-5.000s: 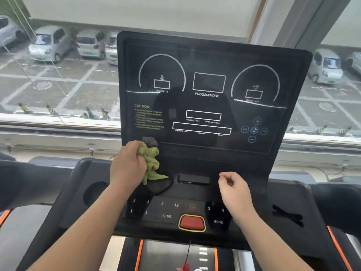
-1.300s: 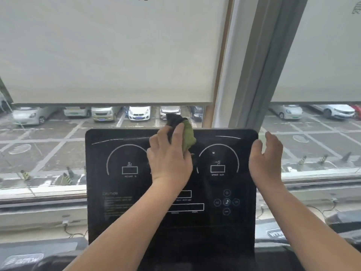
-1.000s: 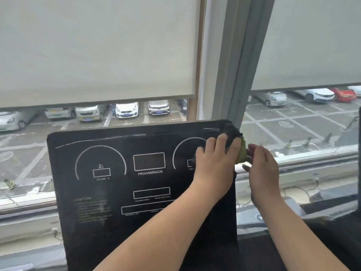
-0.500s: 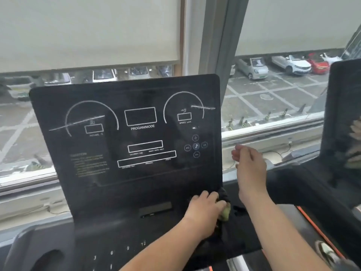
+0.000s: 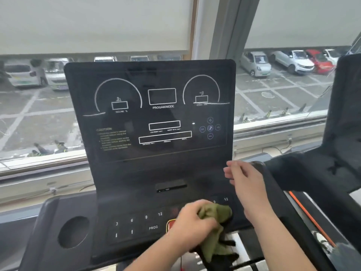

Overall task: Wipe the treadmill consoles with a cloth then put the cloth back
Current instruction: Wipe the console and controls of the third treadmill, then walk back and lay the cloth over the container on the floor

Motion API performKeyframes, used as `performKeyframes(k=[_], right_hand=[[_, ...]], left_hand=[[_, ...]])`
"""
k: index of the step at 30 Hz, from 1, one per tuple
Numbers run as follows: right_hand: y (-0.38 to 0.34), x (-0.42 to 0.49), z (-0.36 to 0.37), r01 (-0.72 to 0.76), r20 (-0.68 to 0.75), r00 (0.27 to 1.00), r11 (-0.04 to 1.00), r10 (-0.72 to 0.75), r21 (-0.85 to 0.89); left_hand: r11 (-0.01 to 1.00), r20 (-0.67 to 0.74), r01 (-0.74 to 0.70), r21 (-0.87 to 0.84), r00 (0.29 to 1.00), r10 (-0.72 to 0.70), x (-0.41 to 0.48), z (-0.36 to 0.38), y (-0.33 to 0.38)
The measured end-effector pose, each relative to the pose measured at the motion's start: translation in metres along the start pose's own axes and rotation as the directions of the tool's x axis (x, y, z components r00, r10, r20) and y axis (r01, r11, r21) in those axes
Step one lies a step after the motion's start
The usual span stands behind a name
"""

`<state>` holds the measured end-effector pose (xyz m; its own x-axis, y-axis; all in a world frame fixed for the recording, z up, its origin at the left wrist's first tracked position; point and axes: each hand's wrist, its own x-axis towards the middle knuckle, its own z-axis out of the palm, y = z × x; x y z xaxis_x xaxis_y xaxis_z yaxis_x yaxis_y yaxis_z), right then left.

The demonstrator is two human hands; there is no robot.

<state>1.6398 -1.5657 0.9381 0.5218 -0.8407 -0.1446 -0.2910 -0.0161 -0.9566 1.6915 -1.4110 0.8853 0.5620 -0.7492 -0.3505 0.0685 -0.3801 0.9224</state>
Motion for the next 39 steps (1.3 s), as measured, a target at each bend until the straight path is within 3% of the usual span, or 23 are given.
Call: performKeyframes(k=[3,7,13,17,23,30,33,36,39], right_hand=[[0.000,-0.028,0.013,-0.139,0.114,0.984,0.990,0.135,0.032],[0.001,-0.069,0.046,-0.299,0.421,0.862,0.954,0.282,-0.025],[0.028,-0.099,0.078,-0.176,0.502,0.820,0.956,0.275,-0.237],[0.042,-0.100,0.078,-0.172,0.515,0.805,0.947,0.295,-0.273],[0.050,-0.096,0.065,-0.143,0.683,0.631,0.920,0.368,-0.364],[0.063,-0.070,0.023,-0.207,0.555,0.769,0.946,0.316,-0.251],[0.070,-0.059,0.000,-0.246,0.483,0.827,0.958,0.286,-0.146],[0.068,-0.057,-0.014,-0.295,0.530,0.801,0.954,0.280,-0.058],[0.061,-0.056,-0.019,-0.326,0.623,0.737,0.945,0.262,-0.012]], left_hand=[[0.947,-0.182,-0.017,-0.322,0.982,-0.044,-0.021,-0.043,0.013],[0.841,-0.241,-0.034,-0.539,0.964,-0.116,-0.052,-0.077,0.018],[0.863,-0.340,0.045,-0.503,0.908,-0.245,-0.082,-0.082,-0.010],[0.759,-0.230,0.206,-0.618,0.876,-0.425,-0.084,-0.074,-0.017],[0.800,-0.240,0.247,-0.547,0.869,-0.432,-0.078,-0.057,-0.039],[0.659,-0.239,0.280,-0.698,0.776,-0.583,-0.065,0.006,-0.033],[0.677,-0.217,0.270,-0.684,0.811,-0.543,-0.063,0.018,-0.034],[0.803,-0.323,0.139,-0.579,0.866,-0.382,-0.067,0.027,-0.033],[0.831,-0.402,0.036,-0.555,0.863,-0.306,-0.079,0.029,-0.031]])
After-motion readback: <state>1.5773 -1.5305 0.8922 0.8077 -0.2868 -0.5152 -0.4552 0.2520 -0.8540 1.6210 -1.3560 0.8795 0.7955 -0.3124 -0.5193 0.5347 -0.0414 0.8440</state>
